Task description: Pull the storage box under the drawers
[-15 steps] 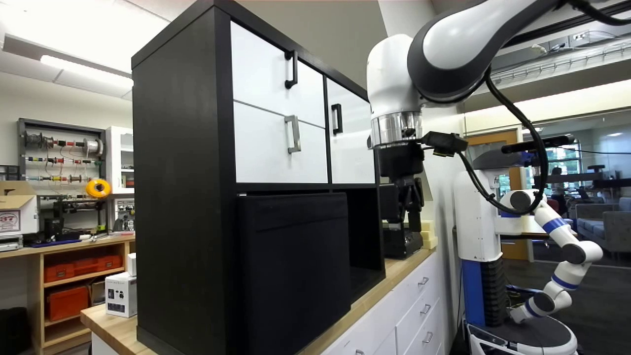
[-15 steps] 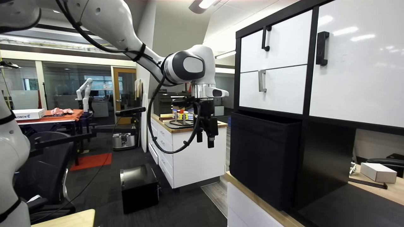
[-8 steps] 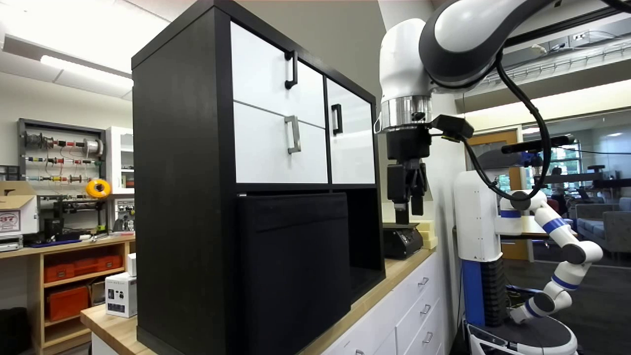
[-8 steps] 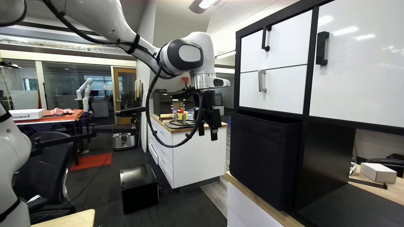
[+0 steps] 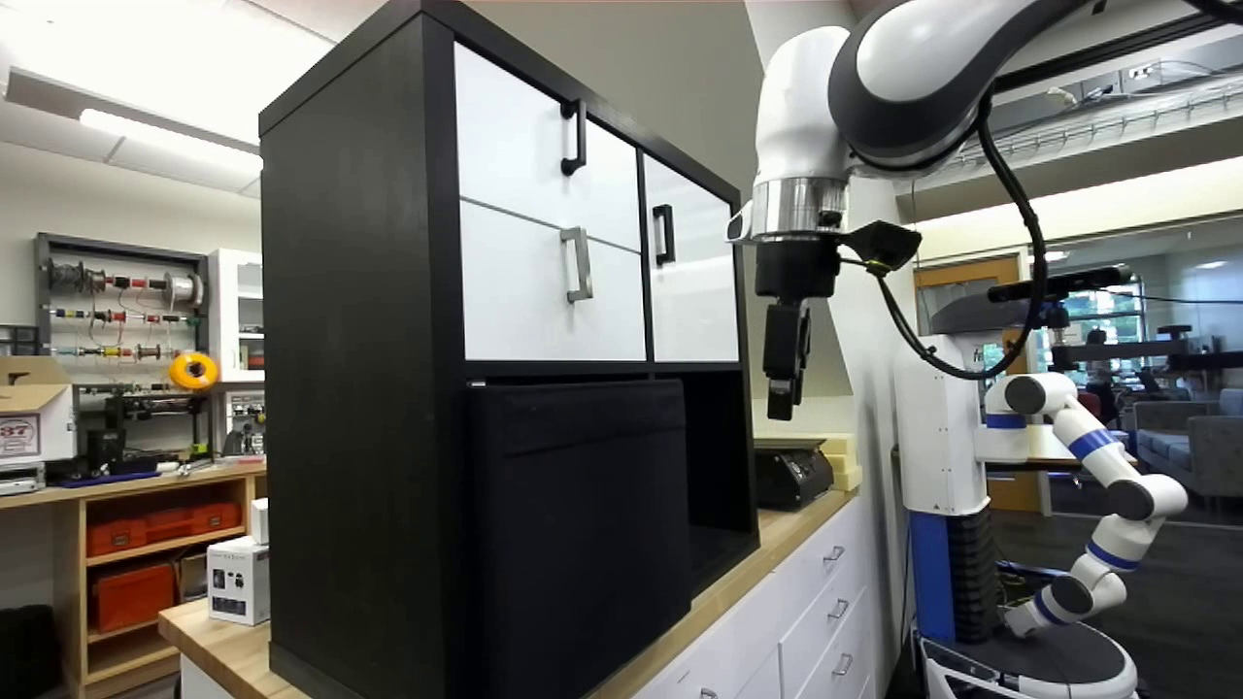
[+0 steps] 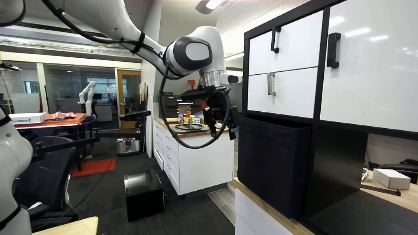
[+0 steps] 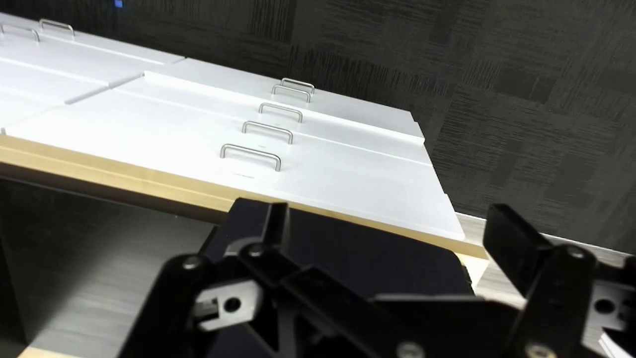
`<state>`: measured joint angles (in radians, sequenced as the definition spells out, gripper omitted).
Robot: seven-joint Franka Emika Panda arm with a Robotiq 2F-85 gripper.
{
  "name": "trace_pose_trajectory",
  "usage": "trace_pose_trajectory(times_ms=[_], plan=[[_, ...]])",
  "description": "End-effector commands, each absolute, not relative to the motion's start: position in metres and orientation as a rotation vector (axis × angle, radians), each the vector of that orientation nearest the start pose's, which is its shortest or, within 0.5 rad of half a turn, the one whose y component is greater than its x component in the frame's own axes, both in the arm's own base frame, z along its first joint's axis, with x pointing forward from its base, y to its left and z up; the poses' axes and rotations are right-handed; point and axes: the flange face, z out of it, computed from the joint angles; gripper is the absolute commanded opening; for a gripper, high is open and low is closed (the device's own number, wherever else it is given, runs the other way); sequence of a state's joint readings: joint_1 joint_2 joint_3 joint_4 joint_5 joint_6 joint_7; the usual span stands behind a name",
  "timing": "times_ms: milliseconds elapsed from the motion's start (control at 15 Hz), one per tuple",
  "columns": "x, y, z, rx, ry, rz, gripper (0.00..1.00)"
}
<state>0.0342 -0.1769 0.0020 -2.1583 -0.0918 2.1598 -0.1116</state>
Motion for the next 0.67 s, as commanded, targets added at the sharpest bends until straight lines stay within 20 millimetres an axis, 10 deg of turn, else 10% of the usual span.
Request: trace_pose_trajectory(times_ms=[0, 600], plan=[[0.527, 0.011, 0.497, -3.183, -0.475, -0.374, 1.0], [0.554, 0.008, 0.512, -3.135, -0.866, -0.558, 1.0]])
